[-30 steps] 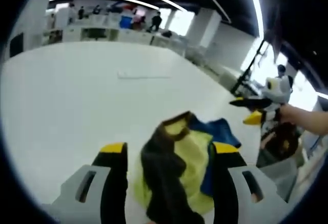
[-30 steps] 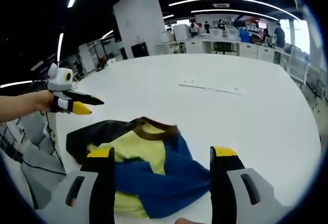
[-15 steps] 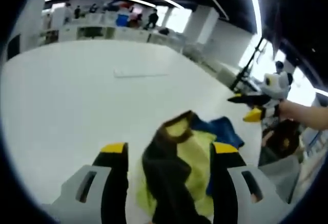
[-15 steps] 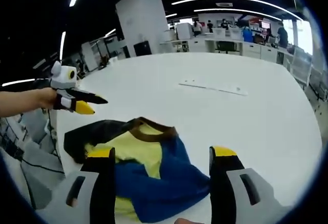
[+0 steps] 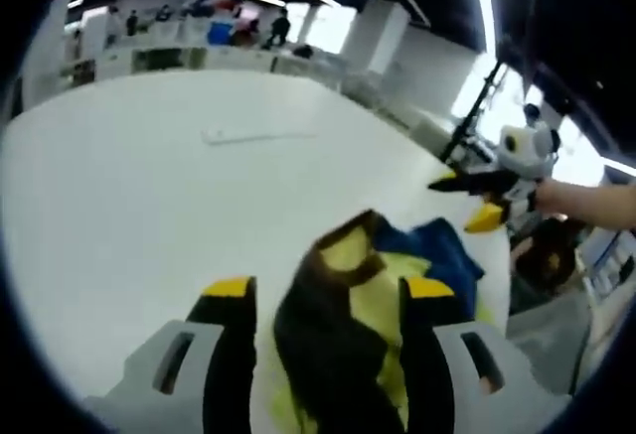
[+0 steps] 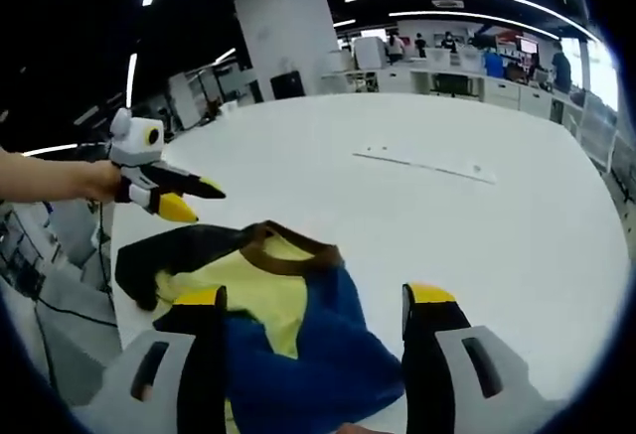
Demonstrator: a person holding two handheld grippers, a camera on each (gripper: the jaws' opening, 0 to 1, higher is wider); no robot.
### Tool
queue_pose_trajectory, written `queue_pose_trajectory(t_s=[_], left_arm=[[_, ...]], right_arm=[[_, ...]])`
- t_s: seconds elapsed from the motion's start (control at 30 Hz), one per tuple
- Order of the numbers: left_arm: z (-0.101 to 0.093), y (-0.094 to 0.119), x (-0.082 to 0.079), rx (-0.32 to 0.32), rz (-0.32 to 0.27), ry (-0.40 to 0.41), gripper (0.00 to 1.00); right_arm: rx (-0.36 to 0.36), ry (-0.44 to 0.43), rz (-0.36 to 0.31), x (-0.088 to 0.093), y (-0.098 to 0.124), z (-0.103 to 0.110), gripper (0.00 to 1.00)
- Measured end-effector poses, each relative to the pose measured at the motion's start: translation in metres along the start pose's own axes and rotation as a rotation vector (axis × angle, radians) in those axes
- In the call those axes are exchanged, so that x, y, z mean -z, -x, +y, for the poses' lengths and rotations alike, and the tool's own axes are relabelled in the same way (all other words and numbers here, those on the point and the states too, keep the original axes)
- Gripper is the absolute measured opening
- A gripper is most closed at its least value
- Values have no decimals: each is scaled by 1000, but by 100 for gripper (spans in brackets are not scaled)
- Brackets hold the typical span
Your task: Fold the garment on the visible template until the final outline fits inside the template.
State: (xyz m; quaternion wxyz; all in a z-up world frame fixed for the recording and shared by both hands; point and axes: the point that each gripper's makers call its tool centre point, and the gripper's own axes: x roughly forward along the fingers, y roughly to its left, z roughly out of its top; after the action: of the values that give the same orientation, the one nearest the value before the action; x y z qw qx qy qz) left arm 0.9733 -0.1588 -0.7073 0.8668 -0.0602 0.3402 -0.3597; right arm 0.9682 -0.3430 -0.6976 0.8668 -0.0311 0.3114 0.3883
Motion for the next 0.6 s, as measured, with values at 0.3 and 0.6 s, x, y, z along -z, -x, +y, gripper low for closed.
queue_pose_trajectory(t_s=[0.3, 0.6], left_arm=[[7, -16, 6, -6, 35, 1, 51], [0, -29, 8, 36, 62, 4, 51]], right_arm=[[-16, -26, -27, -12, -10, -3, 70], [-34, 6, -4, -10, -27, -11, 69]])
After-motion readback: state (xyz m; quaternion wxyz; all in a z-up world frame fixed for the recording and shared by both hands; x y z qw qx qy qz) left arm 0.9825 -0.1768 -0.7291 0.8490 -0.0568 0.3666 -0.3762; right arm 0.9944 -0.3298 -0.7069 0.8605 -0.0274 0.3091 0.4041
